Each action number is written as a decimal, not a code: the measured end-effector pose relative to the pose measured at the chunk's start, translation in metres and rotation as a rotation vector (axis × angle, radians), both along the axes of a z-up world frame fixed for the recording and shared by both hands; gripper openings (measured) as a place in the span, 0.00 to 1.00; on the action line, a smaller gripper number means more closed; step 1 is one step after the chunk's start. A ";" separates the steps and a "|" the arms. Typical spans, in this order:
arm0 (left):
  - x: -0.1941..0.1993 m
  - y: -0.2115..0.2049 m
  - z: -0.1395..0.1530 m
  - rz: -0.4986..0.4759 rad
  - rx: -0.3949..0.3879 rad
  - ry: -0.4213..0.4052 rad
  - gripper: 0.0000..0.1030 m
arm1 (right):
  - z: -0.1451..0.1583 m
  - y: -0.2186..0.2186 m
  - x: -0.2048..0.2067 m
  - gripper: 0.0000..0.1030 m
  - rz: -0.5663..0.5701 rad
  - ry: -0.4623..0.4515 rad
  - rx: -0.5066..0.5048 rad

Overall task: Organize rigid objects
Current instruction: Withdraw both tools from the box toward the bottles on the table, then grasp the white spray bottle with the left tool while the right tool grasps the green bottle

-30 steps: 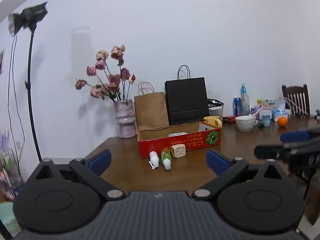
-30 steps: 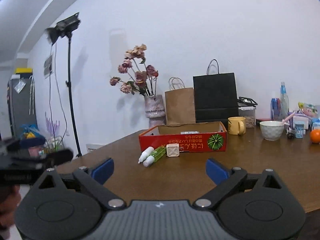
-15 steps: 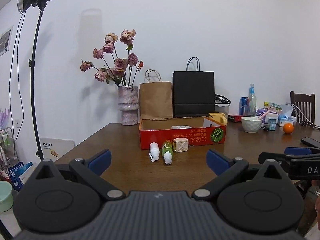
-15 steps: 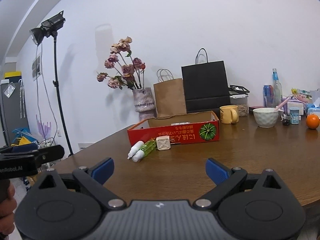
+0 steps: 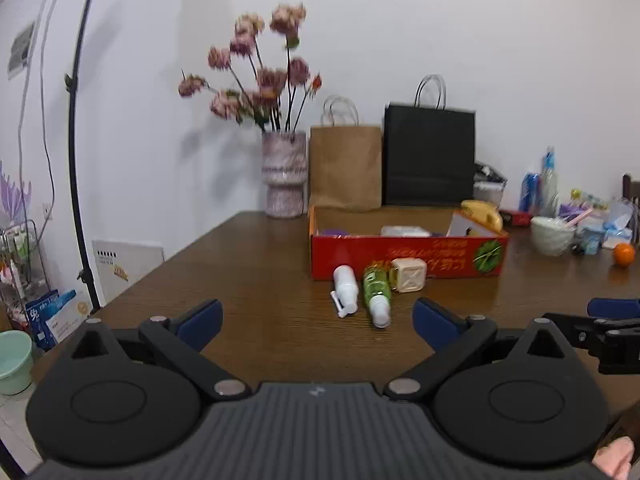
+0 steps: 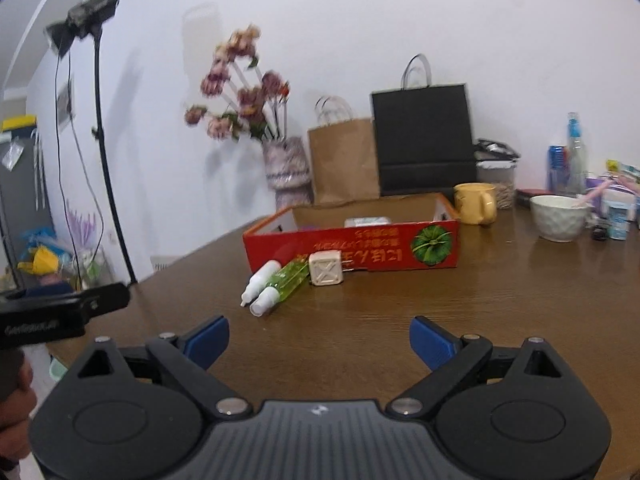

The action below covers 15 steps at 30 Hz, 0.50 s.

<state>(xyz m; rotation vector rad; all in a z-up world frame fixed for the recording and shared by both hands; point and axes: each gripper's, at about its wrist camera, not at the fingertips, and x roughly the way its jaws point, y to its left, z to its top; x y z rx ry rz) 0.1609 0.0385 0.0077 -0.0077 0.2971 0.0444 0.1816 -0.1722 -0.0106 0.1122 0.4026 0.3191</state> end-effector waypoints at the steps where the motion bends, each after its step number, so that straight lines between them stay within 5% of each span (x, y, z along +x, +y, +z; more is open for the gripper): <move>1: 0.012 0.002 0.000 0.002 -0.002 0.011 1.00 | 0.001 0.004 0.011 0.88 0.014 0.009 -0.008; 11: 0.140 0.016 -0.002 -0.064 -0.050 0.119 0.99 | -0.001 0.049 0.132 0.86 0.097 0.097 -0.025; 15: 0.198 0.022 -0.008 -0.069 -0.075 0.263 0.86 | -0.005 0.065 0.171 0.82 0.111 0.134 -0.044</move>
